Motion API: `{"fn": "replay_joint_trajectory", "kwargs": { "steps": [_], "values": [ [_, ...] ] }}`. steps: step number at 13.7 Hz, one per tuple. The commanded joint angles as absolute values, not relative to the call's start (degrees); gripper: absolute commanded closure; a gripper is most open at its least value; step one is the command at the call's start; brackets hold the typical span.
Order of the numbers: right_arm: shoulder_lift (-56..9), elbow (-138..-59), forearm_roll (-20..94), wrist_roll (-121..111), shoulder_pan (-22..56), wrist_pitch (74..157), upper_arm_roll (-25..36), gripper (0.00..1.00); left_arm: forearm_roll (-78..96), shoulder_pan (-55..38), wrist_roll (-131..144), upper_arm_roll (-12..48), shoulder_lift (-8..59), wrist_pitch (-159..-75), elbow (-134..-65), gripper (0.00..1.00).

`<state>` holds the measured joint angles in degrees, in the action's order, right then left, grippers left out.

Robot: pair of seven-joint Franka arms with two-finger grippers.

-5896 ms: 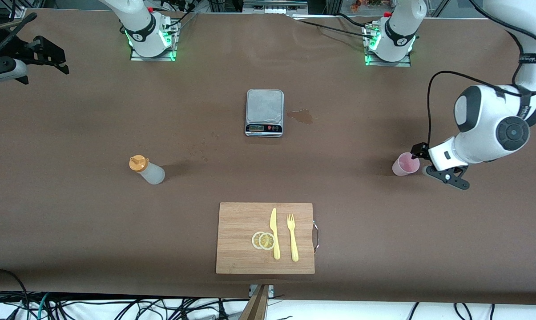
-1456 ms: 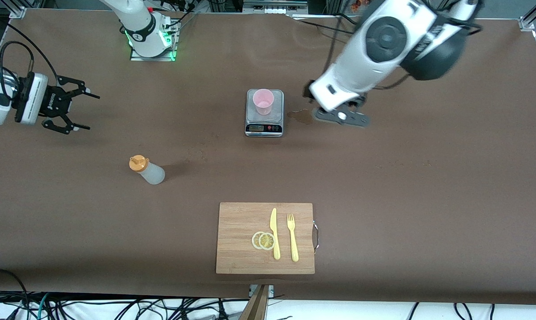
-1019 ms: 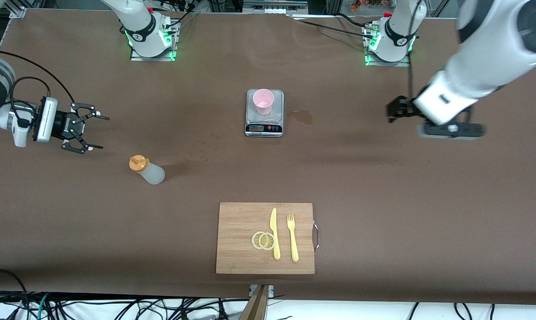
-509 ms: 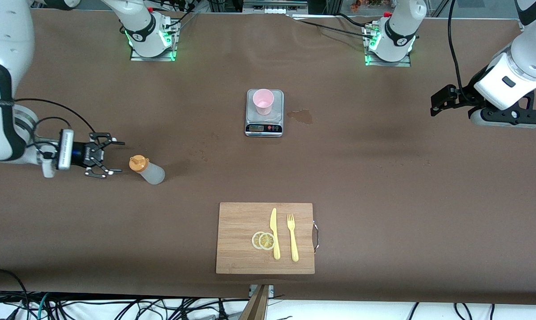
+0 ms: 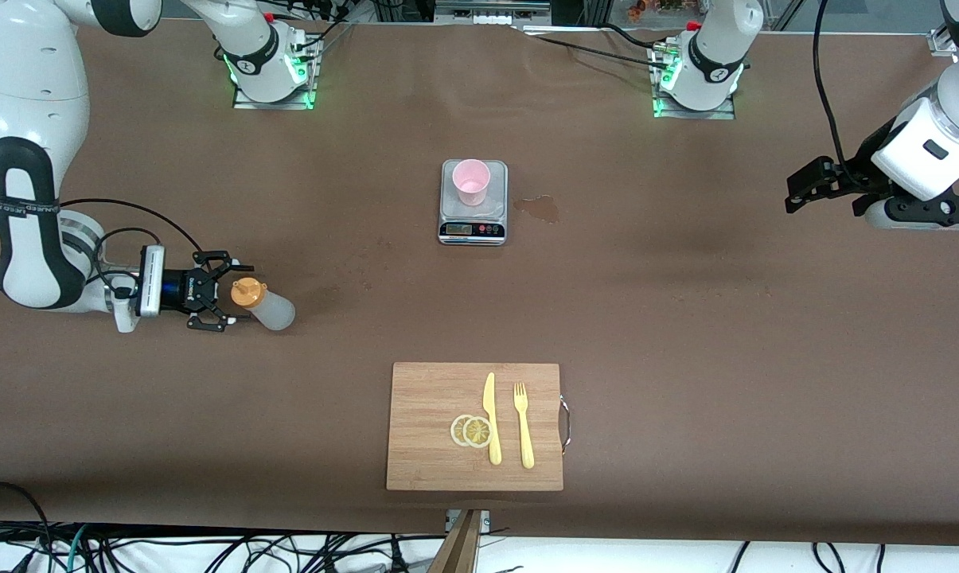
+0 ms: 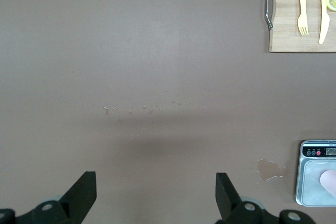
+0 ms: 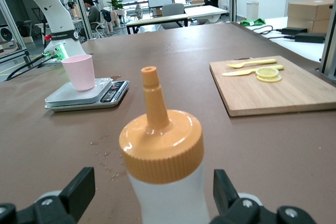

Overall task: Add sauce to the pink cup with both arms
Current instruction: 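Grasp the white squeeze bottle with the right gripper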

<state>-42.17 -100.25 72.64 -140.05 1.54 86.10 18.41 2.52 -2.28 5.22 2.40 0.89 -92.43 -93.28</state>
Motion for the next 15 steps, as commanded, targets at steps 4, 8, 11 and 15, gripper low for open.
{"fn": "replay_joint_trajectory", "kwargs": {
  "steps": [4, 8, 11, 15],
  "values": [
    [-48.1, -95.4, 76.7, -146.2, 0.3, 83.7, 16.4, 0.00, 2.7, -2.3, 4.4, 2.8, 3.0, -91.8, -90.9, 0.00],
    [-48.1, -95.3, 78.5, -146.2, 0.4, 83.7, 14.8, 0.02, 2.9, -1.9, 4.4, 2.5, 3.2, -90.9, -89.0, 0.00],
    [-48.5, -95.4, 79.7, -147.7, 0.4, 83.6, 13.5, 0.09, 3.0, -1.4, 4.3, 2.5, 3.3, -87.4, -87.4, 0.00],
    [-49.2, -95.9, 80.1, -149.7, 0.4, 82.5, 12.7, 0.26, 3.0, -1.5, 4.2, 2.5, 3.8, -87.4, -87.2, 0.00]
  ]
}}
